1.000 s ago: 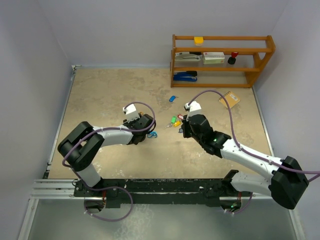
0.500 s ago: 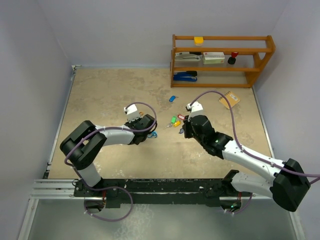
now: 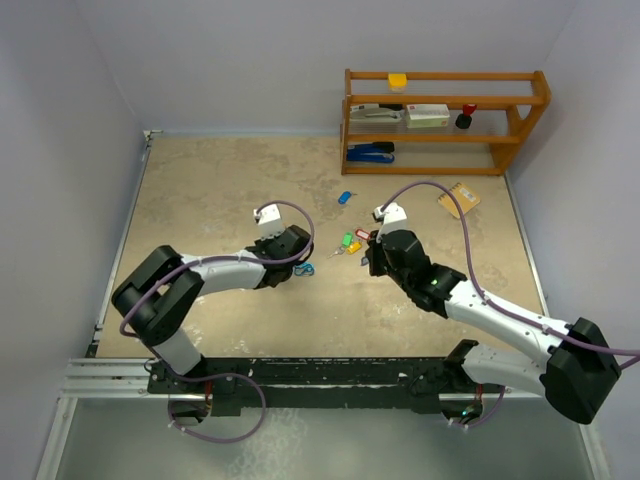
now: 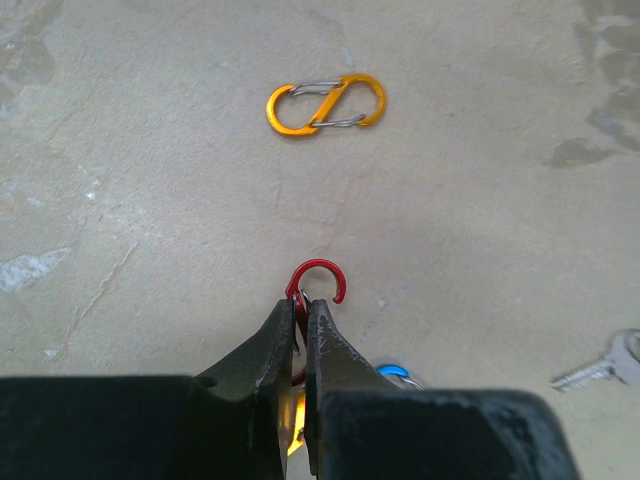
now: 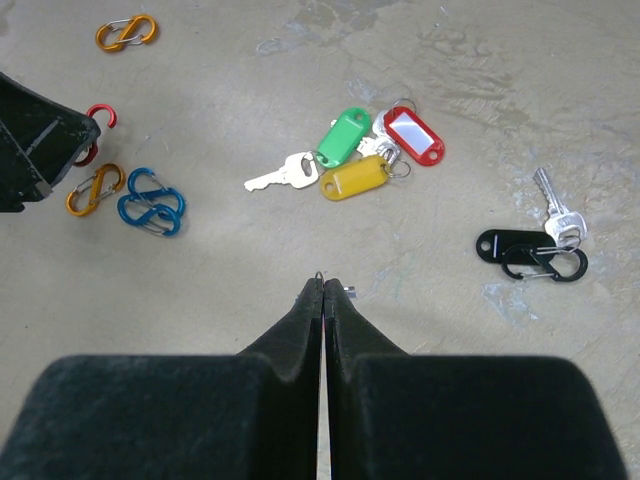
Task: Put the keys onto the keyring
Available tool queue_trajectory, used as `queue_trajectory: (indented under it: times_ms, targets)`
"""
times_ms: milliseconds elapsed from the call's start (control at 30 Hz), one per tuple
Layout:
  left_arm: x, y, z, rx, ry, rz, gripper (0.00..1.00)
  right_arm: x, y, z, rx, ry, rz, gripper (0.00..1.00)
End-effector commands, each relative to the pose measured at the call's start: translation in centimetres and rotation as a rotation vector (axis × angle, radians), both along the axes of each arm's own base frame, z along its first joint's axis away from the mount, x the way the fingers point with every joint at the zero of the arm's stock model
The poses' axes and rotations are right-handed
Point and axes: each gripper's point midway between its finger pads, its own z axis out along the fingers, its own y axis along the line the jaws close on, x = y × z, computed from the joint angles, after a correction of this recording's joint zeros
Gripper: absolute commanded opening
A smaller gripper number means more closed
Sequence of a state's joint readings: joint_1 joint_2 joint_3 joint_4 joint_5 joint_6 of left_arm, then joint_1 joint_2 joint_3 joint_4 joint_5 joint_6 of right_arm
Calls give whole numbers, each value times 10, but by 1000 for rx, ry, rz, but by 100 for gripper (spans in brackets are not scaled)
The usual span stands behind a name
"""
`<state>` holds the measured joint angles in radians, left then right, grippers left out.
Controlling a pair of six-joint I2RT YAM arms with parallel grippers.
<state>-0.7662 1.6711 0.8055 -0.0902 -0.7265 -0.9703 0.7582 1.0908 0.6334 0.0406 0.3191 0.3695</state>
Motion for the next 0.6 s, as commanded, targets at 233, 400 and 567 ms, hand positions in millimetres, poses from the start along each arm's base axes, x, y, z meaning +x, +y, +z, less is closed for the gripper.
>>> queue_trajectory:
  times_ms: [233, 400, 567]
  targets:
    - [17, -78, 106, -187, -138, -386, 0, 7, 13, 9, -2, -51, 70, 0]
    - [14, -118, 112, -287, -117, -540, 0, 10, 22, 4, -18, -57, 119, 0]
    - [10, -138, 111, -325, -96, -619, 0, 13, 27, 3, -24, -74, 150, 0]
